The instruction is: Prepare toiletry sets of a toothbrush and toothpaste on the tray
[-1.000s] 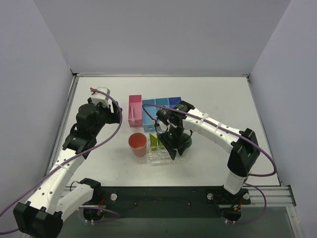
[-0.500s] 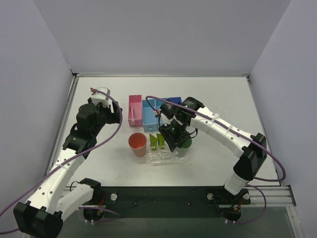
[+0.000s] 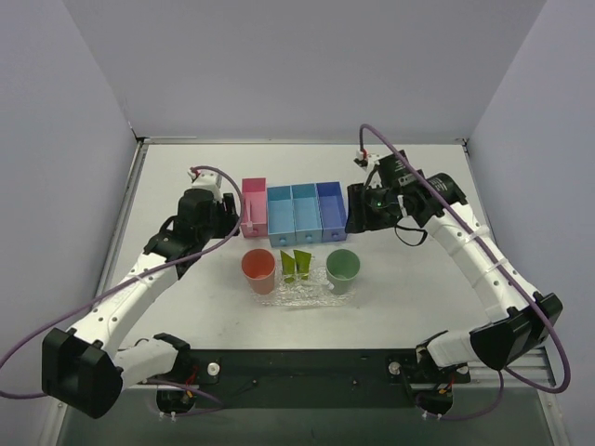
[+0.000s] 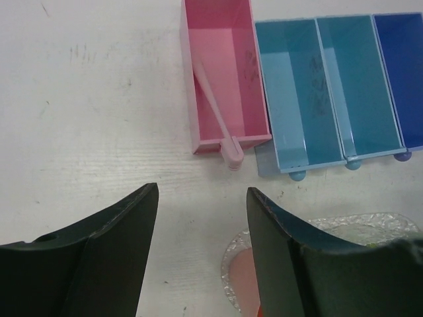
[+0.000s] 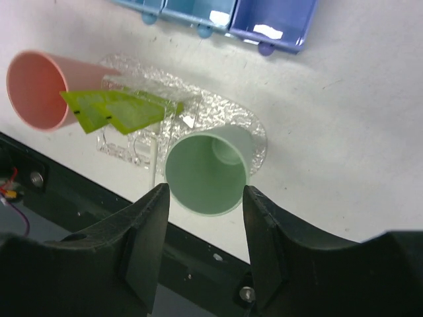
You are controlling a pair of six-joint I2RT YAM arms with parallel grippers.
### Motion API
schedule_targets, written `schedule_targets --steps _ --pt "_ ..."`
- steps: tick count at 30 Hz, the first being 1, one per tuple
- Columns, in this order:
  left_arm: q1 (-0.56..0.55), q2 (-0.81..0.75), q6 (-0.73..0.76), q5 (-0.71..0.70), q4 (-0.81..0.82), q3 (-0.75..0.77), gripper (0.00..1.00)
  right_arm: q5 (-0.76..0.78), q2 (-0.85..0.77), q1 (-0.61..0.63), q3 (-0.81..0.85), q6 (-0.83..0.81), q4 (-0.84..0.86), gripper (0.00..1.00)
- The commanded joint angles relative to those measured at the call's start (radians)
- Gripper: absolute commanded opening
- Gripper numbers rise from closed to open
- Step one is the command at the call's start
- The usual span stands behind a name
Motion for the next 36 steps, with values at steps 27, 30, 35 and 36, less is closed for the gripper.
schedule_targets --steps 27,30,35,36 --pt "-0.074 0.443 -0.229 -0.023 -0.043 0.232 0.54 -0.286 -0.136 -0.249 -0.224 0.067 0.292 0.43" --pt "-0.073 0.466 -0.226 -0.023 -0.049 0.242 0.49 -0.29 -0.138 -0.255 -0.227 0.07 0.293 0.43" --pt "-0.073 0.491 -0.227 -0.03 -0.061 0.256 0.46 -0.293 -0.141 -0.264 -0.232 0.073 0.298 0.43" --pt "-0.073 0.494 -0.226 -0.032 -0.066 0.256 0.45 -0.293 -0.142 -0.266 -0.233 0.073 0.299 0.43"
